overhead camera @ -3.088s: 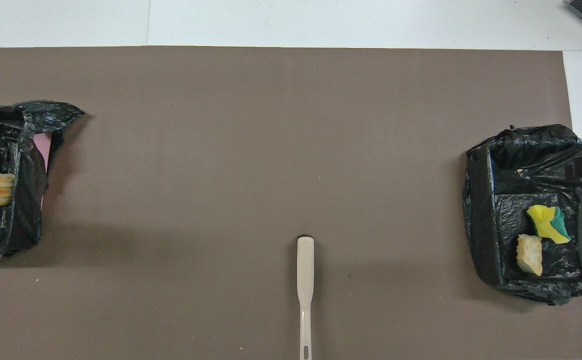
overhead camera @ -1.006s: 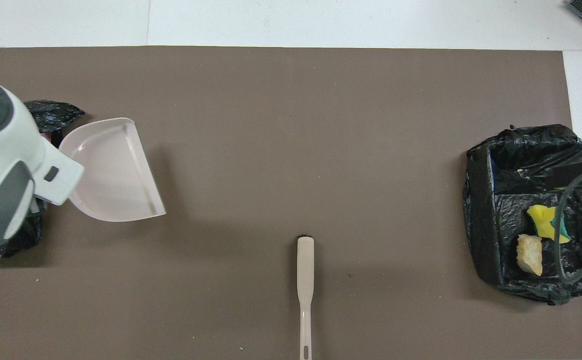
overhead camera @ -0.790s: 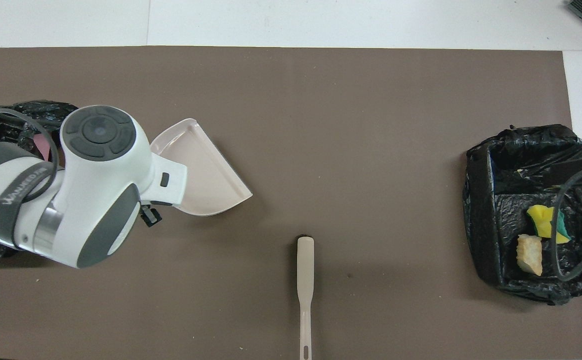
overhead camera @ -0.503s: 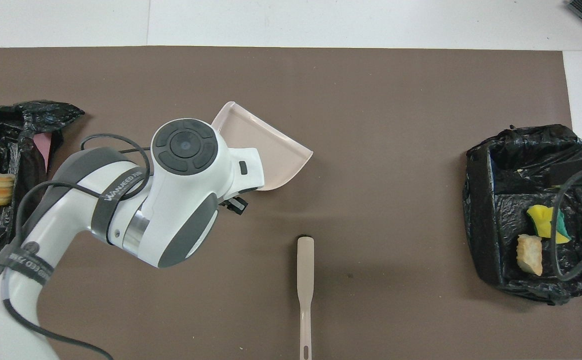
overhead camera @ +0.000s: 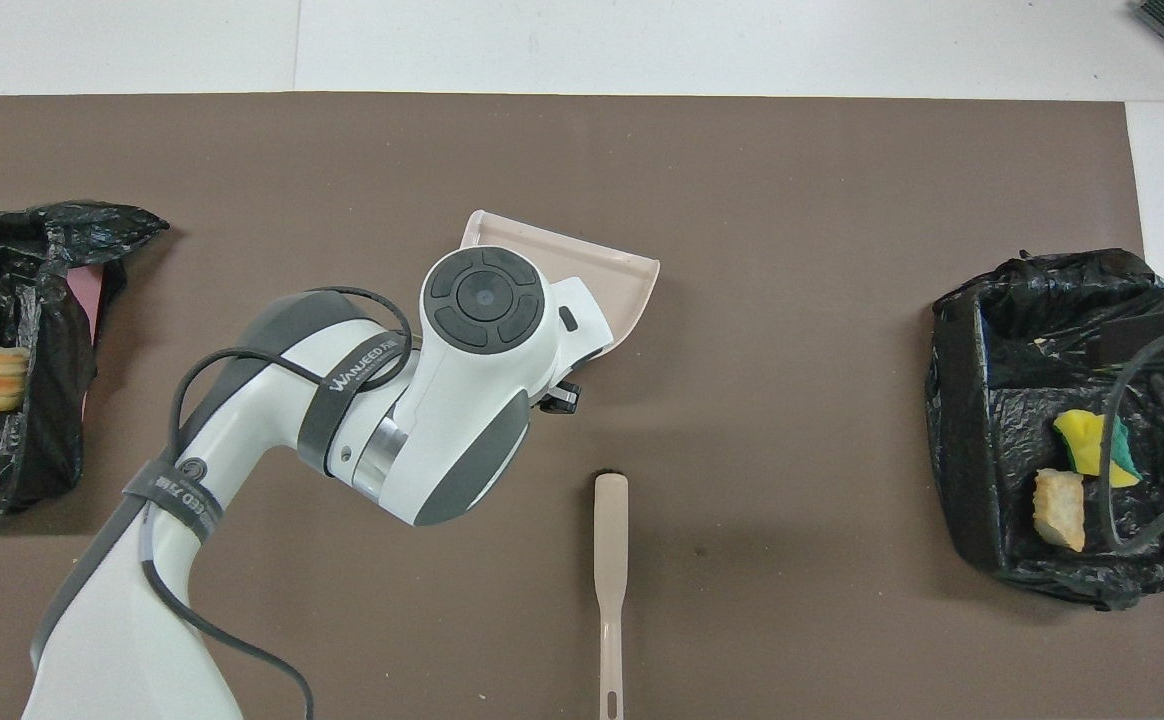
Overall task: Sweep and dump trash in bin
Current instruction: 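Lower the dustpan onto the table center and open the left gripper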
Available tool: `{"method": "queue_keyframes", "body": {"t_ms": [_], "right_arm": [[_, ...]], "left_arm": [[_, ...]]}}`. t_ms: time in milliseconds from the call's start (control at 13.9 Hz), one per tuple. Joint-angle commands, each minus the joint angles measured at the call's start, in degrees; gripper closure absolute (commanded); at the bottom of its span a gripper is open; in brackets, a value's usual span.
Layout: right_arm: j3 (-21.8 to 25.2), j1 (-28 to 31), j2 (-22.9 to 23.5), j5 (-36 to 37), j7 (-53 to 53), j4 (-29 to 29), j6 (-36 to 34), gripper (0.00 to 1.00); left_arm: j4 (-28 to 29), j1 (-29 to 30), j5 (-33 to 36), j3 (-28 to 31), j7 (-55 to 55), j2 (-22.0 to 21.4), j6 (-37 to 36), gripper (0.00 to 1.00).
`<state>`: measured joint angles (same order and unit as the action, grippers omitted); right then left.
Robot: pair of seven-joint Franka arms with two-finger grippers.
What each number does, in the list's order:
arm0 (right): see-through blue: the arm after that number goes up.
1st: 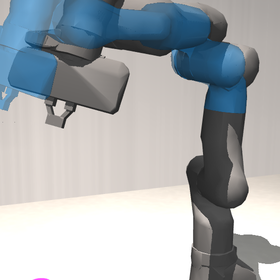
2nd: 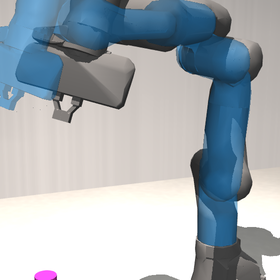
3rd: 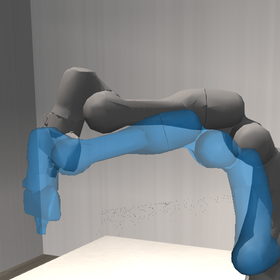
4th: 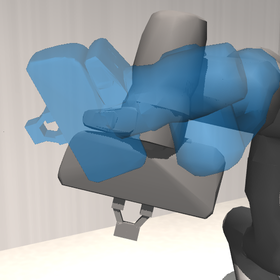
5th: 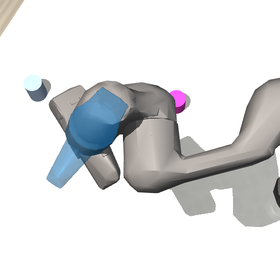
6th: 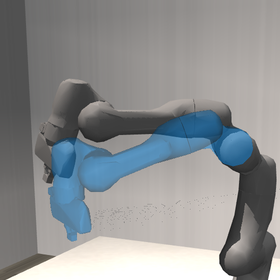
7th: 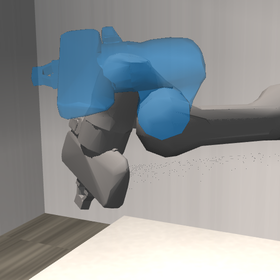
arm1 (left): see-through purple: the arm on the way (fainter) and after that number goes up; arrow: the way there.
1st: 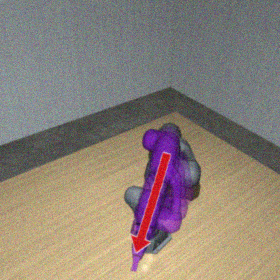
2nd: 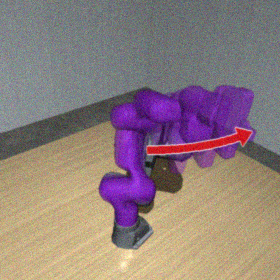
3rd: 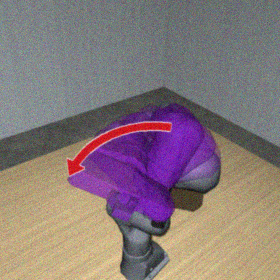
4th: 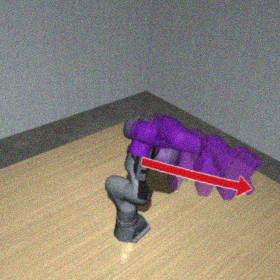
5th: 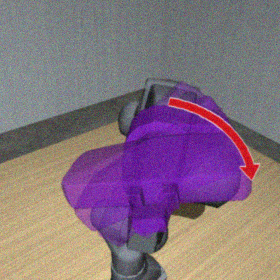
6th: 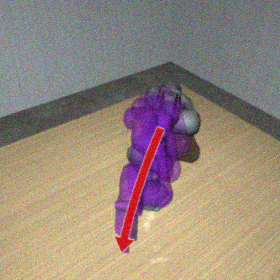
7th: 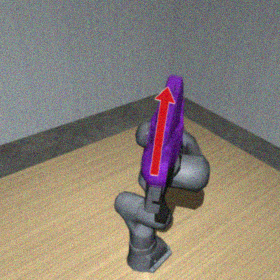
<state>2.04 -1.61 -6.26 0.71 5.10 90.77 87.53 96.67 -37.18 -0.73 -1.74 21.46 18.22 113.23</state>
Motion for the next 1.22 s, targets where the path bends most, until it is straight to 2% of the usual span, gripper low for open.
{"method": "queue_keyframes", "body": {"t_ms": [0,144,359,431,503,862,1149], "right_arm": [[-0.2,0.6,-0.9,-0.7,0.2,1.3,1.4,0.0],[-0.1,0.0,-0.9,-0.7,0.2,1.4,1.4,0.0],[0.9,-1.6,-0.7,-0.4,0.3,1.3,1.6,0.0],[0.9,-1.1,-0.6,-0.4,0.3,1.3,1.9,0.0],[0.9,-1.1,-0.6,-0.4,0.2,1.3,2.2,0.0],[0.9,-0.9,-0.2,-0.4,0.4,1.3,2.4,0.0],[0.9,-0.9,-0.4,-0.4,0.7,1.3,2.1,0.0]], "left_arm": [[-1.5,-1.9,-2.9,1.1,4.7,3.1,3.6,1.0],[-1.1,-3.7,-5.1,1.1,7.2,4.6,9.0,1.0],[-1.2,-3.8,-7.6,1.1,8.7,5.5,10.1,1.0],[-1.0,-3.9,-7.6,1.1,8.8,5.4,9.8,0.48],[-0.9,-4.0,-7.4,1.1,8.6,5.3,9.8,0.0],[-0.7,1.4,-7.4,1.8,7.8,2.1,5.5,0.0],[-1.0,10.7,-7.4,1.8,7.5,1.1,4.5,0.0]]}}
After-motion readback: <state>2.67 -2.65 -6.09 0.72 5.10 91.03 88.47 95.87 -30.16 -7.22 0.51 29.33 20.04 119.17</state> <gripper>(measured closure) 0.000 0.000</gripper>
